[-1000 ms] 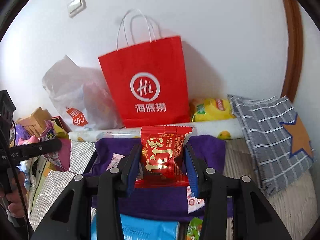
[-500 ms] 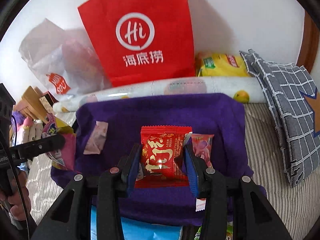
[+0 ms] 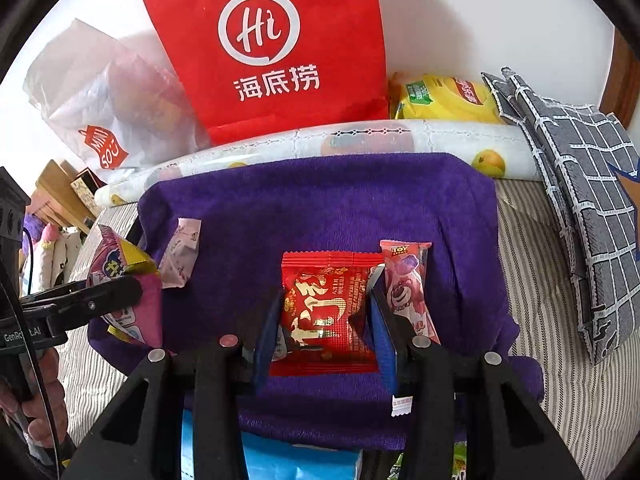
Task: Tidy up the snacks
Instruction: 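Lower the red packet onto the towel and open the right gripper while the left holds the pink bag, then lower the pink bag onto the purple towel and open the left gripper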
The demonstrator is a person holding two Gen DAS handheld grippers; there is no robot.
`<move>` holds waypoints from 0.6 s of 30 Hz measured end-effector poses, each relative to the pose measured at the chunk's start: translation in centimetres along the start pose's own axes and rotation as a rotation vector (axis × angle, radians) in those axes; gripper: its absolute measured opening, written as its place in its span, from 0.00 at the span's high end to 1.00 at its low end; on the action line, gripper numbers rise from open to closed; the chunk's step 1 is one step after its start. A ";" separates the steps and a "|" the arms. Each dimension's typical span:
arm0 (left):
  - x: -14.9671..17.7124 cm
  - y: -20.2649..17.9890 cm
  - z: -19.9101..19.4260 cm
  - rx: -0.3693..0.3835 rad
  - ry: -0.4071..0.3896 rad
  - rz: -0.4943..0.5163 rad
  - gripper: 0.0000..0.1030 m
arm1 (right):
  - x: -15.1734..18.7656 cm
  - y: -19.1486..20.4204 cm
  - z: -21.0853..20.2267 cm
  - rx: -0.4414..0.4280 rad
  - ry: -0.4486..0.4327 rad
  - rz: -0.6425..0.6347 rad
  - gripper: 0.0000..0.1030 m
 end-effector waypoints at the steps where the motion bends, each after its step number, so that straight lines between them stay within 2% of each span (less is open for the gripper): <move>1: 0.0 -0.1 0.2 -0.001 0.007 0.003 0.35 | 0.0 0.0 0.0 -0.001 0.001 -0.003 0.58; 6: 0.3 -0.6 0.6 0.009 0.025 0.017 0.34 | 0.0 0.2 -0.3 0.003 -0.007 -0.016 0.57; 9: 0.5 -0.7 0.8 0.014 0.036 0.026 0.34 | 0.0 0.4 -1.2 0.002 -0.026 -0.027 0.43; 11: 0.5 -1.0 0.9 0.027 0.048 0.031 0.33 | 0.1 0.6 -2.0 0.006 -0.053 -0.039 0.41; 14: 0.6 -1.4 0.9 0.024 0.058 0.043 0.21 | -0.1 0.8 -3.2 0.023 -0.090 -0.041 0.40; 18: 0.7 -1.7 -0.5 -0.004 0.015 0.070 0.18 | 0.3 0.6 -5.4 0.057 -0.132 -0.029 0.34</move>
Point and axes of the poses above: each gripper's, at about its wrist camera, not at the fingertips, and z roughly the way its jaws point, y to its left, x to its underside, the point moved 2 cm from there along z, roughly the way its jaws point, and after that the axes turned 14 degrees about -x, right-handed, at the moved point
